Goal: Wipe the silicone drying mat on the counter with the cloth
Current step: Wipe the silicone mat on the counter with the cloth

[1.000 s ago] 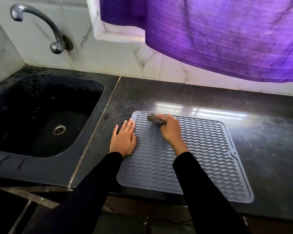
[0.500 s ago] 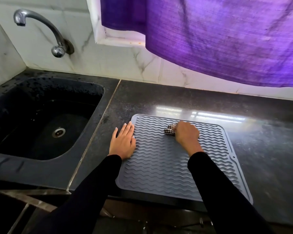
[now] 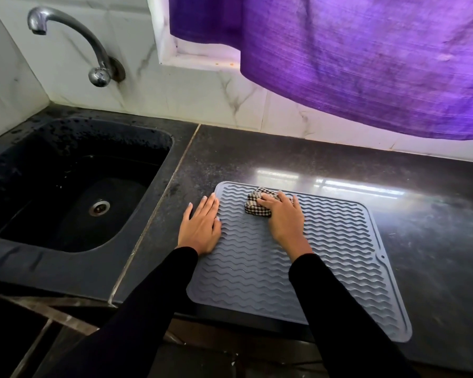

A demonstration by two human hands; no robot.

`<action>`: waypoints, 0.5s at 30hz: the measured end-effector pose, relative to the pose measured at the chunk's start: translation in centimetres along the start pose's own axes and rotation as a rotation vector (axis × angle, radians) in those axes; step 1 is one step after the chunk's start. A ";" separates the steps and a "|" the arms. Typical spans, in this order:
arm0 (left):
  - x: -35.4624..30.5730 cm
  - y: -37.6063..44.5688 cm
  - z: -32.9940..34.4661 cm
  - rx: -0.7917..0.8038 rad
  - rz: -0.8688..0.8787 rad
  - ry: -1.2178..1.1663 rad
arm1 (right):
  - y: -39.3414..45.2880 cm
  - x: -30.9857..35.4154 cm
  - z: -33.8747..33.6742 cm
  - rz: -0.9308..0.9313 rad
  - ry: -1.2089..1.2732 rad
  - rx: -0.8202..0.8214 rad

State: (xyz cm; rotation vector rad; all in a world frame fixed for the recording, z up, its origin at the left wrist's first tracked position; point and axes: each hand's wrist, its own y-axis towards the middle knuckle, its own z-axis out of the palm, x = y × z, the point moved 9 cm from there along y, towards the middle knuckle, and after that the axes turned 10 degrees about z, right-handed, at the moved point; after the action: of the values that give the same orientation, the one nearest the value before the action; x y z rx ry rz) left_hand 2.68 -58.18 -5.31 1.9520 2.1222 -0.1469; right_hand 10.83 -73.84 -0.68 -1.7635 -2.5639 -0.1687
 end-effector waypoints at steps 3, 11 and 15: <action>0.1 0.0 0.1 0.006 0.002 0.009 | 0.3 -2.4 -0.6 0.066 -0.045 -0.004; 0.0 0.1 0.0 -0.011 -0.001 0.009 | 0.6 -12.2 -4.0 0.705 0.224 0.071; -0.1 0.0 -0.1 -0.005 -0.002 0.011 | 2.3 -10.6 -4.2 0.709 0.576 0.024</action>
State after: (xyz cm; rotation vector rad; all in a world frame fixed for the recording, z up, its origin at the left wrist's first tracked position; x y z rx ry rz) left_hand 2.63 -58.25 -5.24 1.9528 2.1295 -0.1317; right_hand 16.61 -83.30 2.82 -2.0911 -1.4636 -0.5188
